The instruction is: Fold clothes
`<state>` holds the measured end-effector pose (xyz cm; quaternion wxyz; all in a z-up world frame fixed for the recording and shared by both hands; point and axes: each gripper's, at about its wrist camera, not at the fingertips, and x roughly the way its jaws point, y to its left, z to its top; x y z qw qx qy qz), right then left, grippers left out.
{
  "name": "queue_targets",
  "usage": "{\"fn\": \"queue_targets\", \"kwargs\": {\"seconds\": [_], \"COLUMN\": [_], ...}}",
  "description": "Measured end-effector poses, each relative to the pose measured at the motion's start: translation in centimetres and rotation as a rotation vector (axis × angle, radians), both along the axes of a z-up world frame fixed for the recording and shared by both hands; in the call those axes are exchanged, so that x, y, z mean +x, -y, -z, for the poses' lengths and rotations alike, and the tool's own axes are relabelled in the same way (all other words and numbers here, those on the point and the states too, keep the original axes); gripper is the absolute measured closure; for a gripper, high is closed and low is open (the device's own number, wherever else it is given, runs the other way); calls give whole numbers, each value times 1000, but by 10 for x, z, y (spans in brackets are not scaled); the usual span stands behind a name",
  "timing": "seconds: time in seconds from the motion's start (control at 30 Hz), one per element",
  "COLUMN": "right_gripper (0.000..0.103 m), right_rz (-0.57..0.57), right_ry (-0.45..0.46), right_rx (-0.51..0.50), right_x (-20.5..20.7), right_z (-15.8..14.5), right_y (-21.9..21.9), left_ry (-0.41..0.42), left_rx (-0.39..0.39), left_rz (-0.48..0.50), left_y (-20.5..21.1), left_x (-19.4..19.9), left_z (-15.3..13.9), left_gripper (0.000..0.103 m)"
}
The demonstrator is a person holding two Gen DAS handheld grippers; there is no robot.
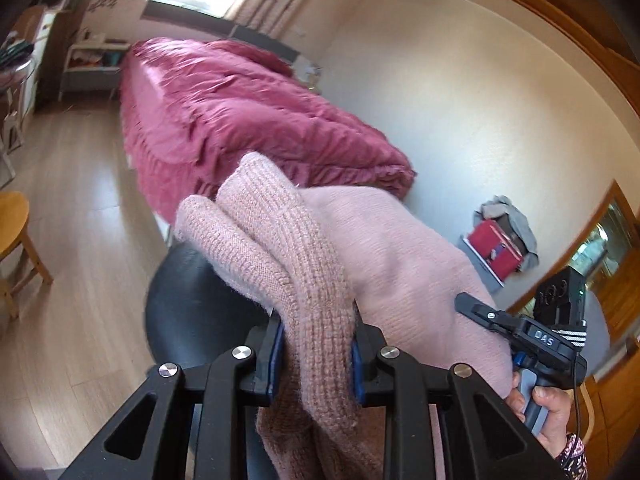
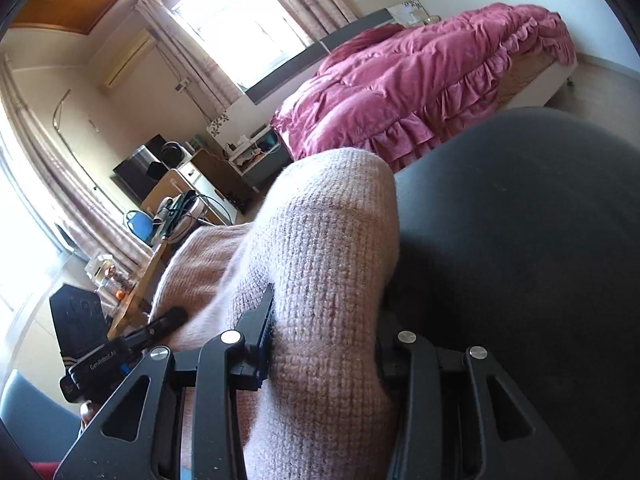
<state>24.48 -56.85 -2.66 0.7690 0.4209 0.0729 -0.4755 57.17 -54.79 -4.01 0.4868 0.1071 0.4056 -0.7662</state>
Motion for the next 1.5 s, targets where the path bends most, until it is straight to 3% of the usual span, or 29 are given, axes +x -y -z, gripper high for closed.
{"fn": "queue_targets", "kwargs": {"seconds": [0.1,0.2,0.33,0.4,0.53,0.57,0.63,0.73,0.8,0.83,0.9,0.93,1.03,1.13,1.2,1.27,1.37,1.5], "right_gripper": [63,54,39,39,39,42,72,82,82,82,82,89,96,96,95,93,92,92], "right_rz": [-8,10,42,77,145,149,144,113,77,49,32,32,28,40,73,125,73,28], "right_ry": [-45,-21,-5,-26,-105,-134,-211,-299,-339,-355,-406,-433,-405,-243,-124,-86,-166,-331], "right_rx": [10,37,65,18,-158,-184,-181,-137,-108,-79,-34,-18,23,28,11,-43,-113,-23], "right_x": [5,1,-4,-7,-8,-5,5,21,31,36,38,38,20,-5,-23,-36,-18,15], "right_z": [17,26,25,11,-28,-35,-40,-32,-22,-16,-4,2,16,17,12,-2,-17,5], "right_y": [11,17,12,-6,-60,-72,-84,-89,-87,-84,-81,-81,-78,-80,-86,-94,-99,-85], "left_ry": [11,36,16,32,100,118,153,350,496,509,485,480,446,388,342,348,387,302], "left_rx": [9,-43,4,-29,-157,-190,-256,-241,-191,-192,-216,-223,-254,-302,-347,-399,-448,-400], "left_rz": [-4,5,-36,-89,11,41,100,195,176,171,177,186,189,172,172,173,146,125], "left_y": [6,-1,-6,-19,-50,-58,-74,-75,-65,-63,-63,-62,-65,-73,-89,-107,-121,-115], "left_x": [7,5,11,14,-25,-35,-57,-100,-107,-101,-85,-81,-73,-70,-66,-66,-62,-48], "left_z": [20,21,11,-2,-26,-32,-43,-23,-1,6,14,15,20,19,18,17,18,21], "left_gripper": [72,67,67,67,69,69,69,71,74,77,77,77,77,78,72,71,71,71]}}
